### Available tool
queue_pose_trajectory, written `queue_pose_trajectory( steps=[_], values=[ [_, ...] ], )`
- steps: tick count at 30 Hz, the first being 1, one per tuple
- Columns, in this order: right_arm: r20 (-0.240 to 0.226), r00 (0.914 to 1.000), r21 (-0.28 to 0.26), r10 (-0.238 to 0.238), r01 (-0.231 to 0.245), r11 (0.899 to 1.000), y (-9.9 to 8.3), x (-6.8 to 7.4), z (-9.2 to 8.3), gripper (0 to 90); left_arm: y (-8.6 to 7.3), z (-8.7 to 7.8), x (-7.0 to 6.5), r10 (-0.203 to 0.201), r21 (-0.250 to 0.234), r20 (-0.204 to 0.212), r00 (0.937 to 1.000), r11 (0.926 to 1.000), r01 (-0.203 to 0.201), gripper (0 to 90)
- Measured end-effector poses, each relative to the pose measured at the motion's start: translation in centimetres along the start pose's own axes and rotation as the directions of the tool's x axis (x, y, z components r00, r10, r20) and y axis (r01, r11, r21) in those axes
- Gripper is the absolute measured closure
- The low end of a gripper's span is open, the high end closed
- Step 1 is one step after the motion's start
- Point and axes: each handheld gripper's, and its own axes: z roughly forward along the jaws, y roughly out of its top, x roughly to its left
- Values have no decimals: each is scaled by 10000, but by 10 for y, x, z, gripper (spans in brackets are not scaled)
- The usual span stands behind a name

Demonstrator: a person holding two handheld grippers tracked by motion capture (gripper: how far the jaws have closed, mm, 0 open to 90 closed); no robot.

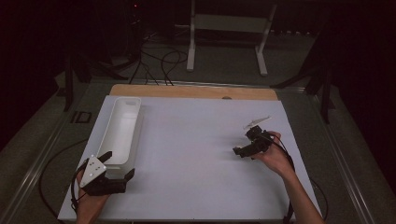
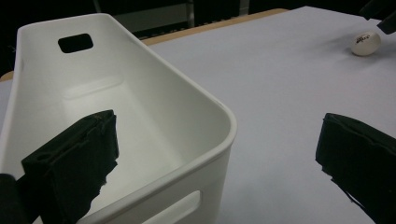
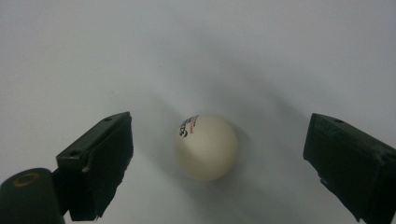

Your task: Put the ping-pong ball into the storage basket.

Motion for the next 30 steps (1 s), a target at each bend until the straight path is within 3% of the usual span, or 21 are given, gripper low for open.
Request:
queue_pose_trajectory(
  steps=[30],
  values=[
    [-83, 9999, 707, -97, 102, 9974, 1, 2, 15, 91, 0, 0, 0, 48, 33, -10, 10000, 10000, -48, 0]
  ],
)
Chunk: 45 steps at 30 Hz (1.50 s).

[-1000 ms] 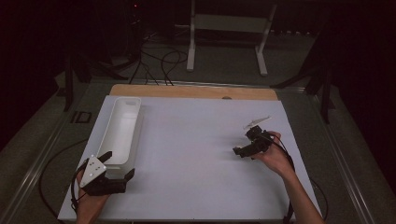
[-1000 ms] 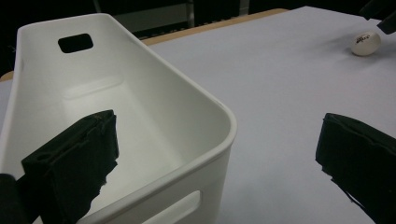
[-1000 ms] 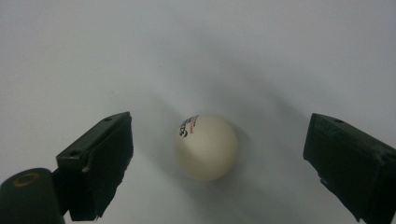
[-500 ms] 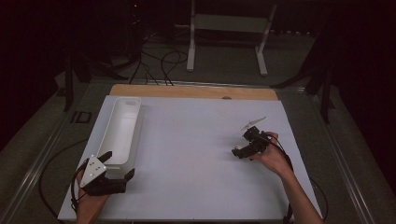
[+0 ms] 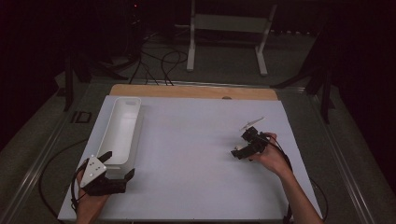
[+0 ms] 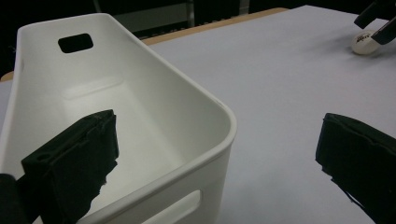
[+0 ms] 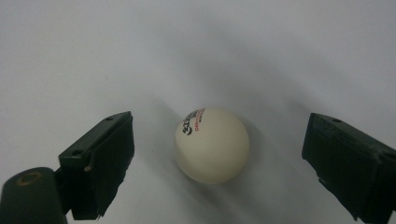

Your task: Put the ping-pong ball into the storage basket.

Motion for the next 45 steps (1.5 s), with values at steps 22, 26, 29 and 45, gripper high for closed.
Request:
queue_pose_trajectory(
  steps=[22, 26, 29, 45],
  values=[
    [-156, 9998, 526, -85, 93, 9986, 0, 1, 8, 377, 0, 0, 0, -19, -18, -5, 10000, 10000, 19, 0],
    [-139, 9999, 613, -69, 77, 9981, -1, 0, 8, 433, 0, 0, 0, -5, -8, -4, 10000, 10000, 5, 0],
    [-116, 9999, 708, -57, 66, 9975, -1, 0, 9, 464, 0, 0, 0, -3, -7, -10, 10000, 10000, 3, 0],
    [-71, 9999, 592, -97, 101, 9982, 0, 4, 3, 504, 0, 0, 0, 3, -2, -8, 10000, 10000, -3, 0]
  ],
)
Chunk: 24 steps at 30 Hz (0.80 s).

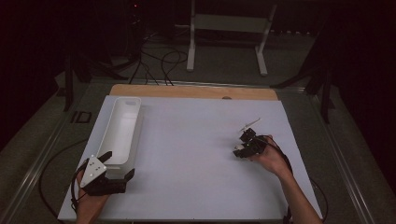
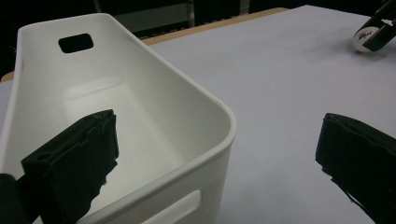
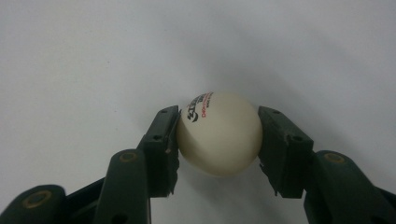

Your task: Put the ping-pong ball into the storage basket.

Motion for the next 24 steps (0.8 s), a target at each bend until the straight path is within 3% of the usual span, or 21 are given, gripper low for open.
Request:
queue_pose_trajectory(
  steps=[24],
  values=[
    [314, 9994, -403, -113, 126, 9991, 11, 7, -26, 505, 0, 0, 0, 12, 6, -7, 10000, 10000, -12, 0]
  ],
)
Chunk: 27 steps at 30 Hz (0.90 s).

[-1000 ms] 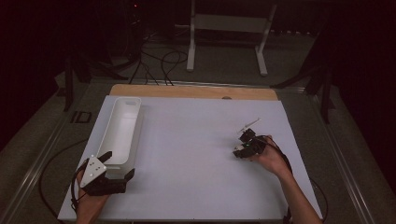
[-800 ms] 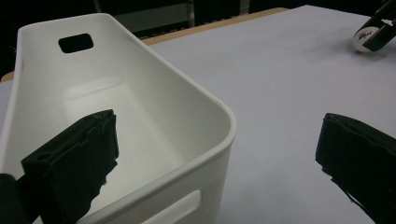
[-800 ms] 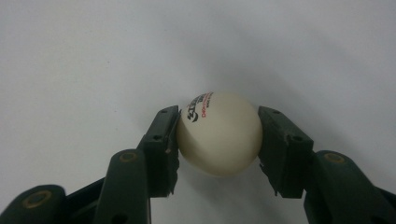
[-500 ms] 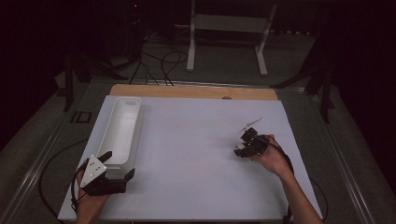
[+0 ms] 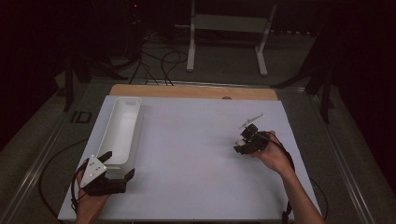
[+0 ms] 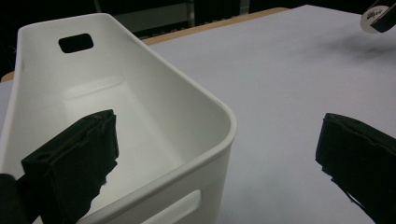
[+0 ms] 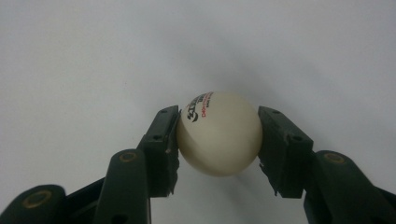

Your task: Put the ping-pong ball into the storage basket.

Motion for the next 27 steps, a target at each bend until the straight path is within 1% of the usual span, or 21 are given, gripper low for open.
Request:
queue_pose_trajectory(
  steps=[9, 16, 27],
  values=[
    [93, 9999, -32, -50, 50, 10000, 2, -1, -4, 505, 0, 0, 0, -7, -6, -12, 10000, 10000, 7, 0],
    [219, 9995, -86, -206, 208, 9997, 8, 0, -10, 505, 0, 0, 0, -5, -8, -2, 10000, 10000, 5, 0],
    [224, 9993, -226, -314, 319, 9992, 16, 1, -17, 505, 0, 0, 0, -5, -14, -10, 10000, 10000, 5, 0]
  ],
)
